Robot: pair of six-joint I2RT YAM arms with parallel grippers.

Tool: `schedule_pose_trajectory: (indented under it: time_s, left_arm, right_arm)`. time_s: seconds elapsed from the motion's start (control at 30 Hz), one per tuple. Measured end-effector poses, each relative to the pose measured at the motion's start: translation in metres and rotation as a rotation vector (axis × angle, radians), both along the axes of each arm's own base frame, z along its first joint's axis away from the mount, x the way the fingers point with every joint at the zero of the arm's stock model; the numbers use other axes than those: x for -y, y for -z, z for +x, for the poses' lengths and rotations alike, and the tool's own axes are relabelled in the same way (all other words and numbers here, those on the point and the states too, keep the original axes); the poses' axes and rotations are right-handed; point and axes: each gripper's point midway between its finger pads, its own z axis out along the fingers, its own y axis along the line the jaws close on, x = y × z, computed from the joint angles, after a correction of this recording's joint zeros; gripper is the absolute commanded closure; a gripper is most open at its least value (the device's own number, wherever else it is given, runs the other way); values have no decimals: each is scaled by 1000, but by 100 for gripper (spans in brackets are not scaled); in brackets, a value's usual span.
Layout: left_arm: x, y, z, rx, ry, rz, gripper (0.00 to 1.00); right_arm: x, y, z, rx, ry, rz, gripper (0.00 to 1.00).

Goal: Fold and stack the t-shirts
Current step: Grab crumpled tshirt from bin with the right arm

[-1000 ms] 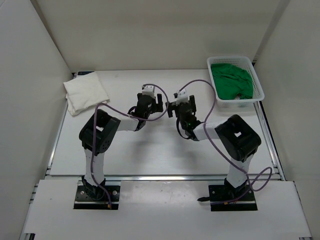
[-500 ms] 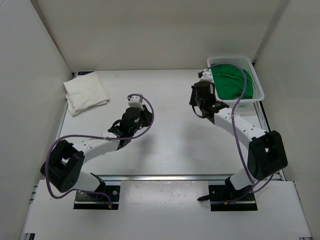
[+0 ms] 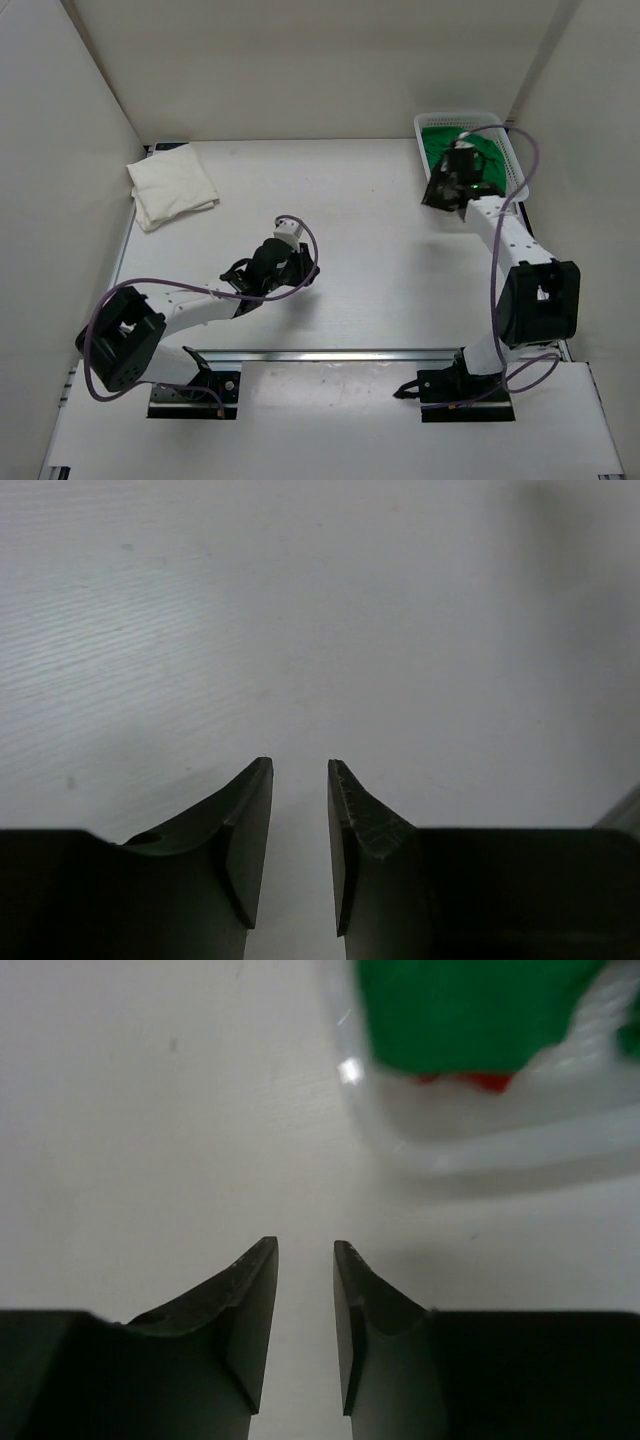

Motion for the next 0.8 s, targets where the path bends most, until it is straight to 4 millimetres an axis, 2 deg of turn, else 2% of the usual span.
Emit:
schedule_pose_trajectory:
  time_s: [0.1, 0.2, 0.3, 0.4, 0.47, 0.63, 0.7, 0.8]
  left_arm:
    - [11, -9, -14, 24, 59, -37, 59]
    - [17, -13, -22, 39, 99, -52, 64]
    - [22, -16, -27, 57, 130, -64, 65]
    - [22, -16, -35, 71, 159, -89, 63]
    - [21, -15, -39, 77, 171, -104, 62]
    - [18, -10, -39, 74, 171, -131, 63]
    - [19, -9, -36, 72, 170, -138, 63]
    - [19, -7, -36, 62, 172, -147, 65]
  right_arm:
    - [60, -47, 34, 142, 125, -16, 75]
    - [102, -86, 70, 260, 207, -57, 79]
    - [122, -91, 109, 288, 230, -90, 74]
    - [140, -68, 141, 251, 232, -105, 65]
    - [152, -46, 154, 204, 230, -102, 62]
    - [186, -3, 188, 115, 235, -108, 62]
    - [193, 9, 196, 89, 234, -111, 63]
    - [190, 26, 199, 54, 213, -92, 64]
